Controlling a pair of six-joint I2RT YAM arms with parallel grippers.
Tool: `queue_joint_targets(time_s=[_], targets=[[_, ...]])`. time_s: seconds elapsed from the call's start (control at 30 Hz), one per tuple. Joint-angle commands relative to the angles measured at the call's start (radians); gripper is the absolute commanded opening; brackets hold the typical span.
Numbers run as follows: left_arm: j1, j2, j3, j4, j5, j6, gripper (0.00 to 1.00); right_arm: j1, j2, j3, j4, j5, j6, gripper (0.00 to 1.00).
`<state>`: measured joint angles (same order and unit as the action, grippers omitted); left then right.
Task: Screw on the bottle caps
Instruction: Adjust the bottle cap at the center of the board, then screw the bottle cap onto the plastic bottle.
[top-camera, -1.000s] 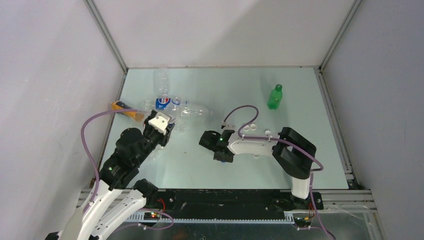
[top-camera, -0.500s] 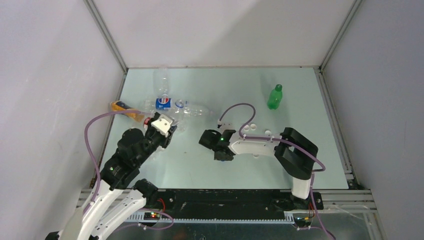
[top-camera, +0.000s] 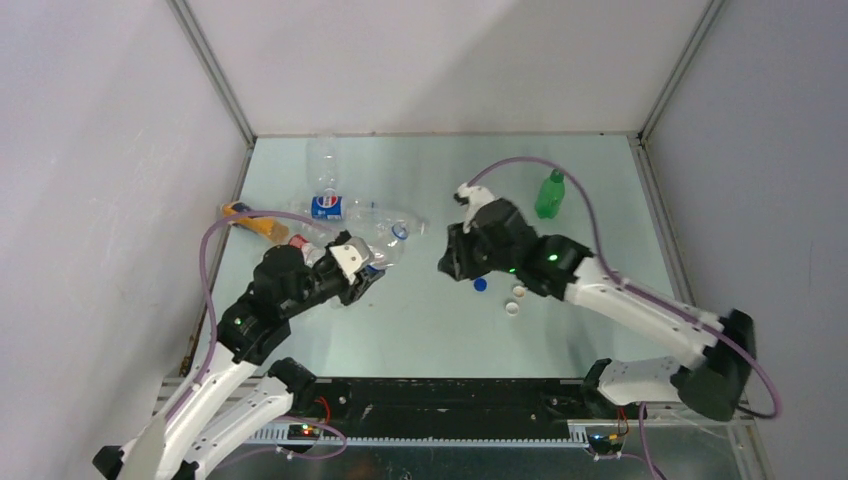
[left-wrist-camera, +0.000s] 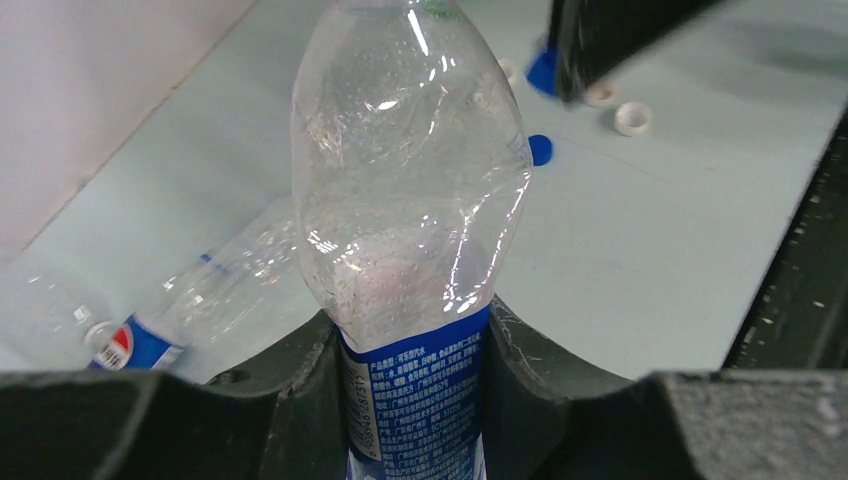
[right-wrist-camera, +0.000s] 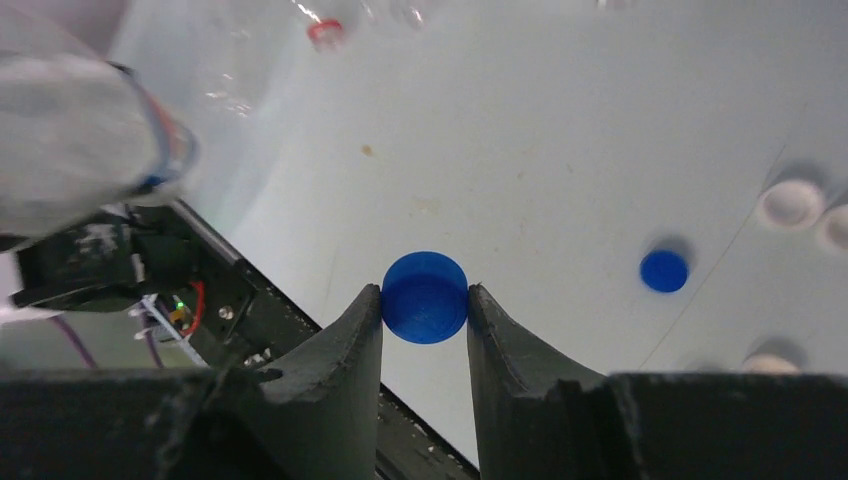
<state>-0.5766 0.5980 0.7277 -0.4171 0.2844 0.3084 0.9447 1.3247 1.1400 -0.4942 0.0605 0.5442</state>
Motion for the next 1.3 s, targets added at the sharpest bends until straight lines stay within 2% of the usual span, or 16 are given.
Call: queue_joint_targets(time_s=[0.0, 0.1, 0.23, 0.47, 0.7, 0.8, 1.27], targets=[[-0.003, 0.031, 0.05, 0.047, 0.157, 0.036, 0.0, -0.132, -0.157, 0.0, 0.039, -0.279, -0.229, 0.0], [-0.003, 0.056, 0.057, 0.04, 0.241, 0.06, 0.0, -0.234, -0.224, 0.002, 0.071, -0.446, -0.315, 0.0], [-0.003, 0.101, 0.07, 0.023, 0.354, 0.116, 0.0, -0.306, -0.269, 0.04, 0.046, -0.623, -0.472, 0.0], [-0.006, 0.206, 0.134, -0.016, 0.512, 0.186, 0.0, -0.315, -0.276, 0.136, -0.04, -0.828, -0.77, 0.0], [-0.021, 0.263, 0.185, -0.08, 0.557, 0.246, 0.0, -0.293, -0.281, 0.15, -0.037, -0.883, -0.9, 0.02], [-0.026, 0.266, 0.193, -0.082, 0.57, 0.252, 0.0, -0.272, -0.26, 0.172, -0.086, -0.89, -0.955, 0.04], [-0.064, 0.292, 0.215, -0.084, 0.583, 0.251, 0.0, -0.208, -0.206, 0.206, -0.169, -0.907, -1.071, 0.05]])
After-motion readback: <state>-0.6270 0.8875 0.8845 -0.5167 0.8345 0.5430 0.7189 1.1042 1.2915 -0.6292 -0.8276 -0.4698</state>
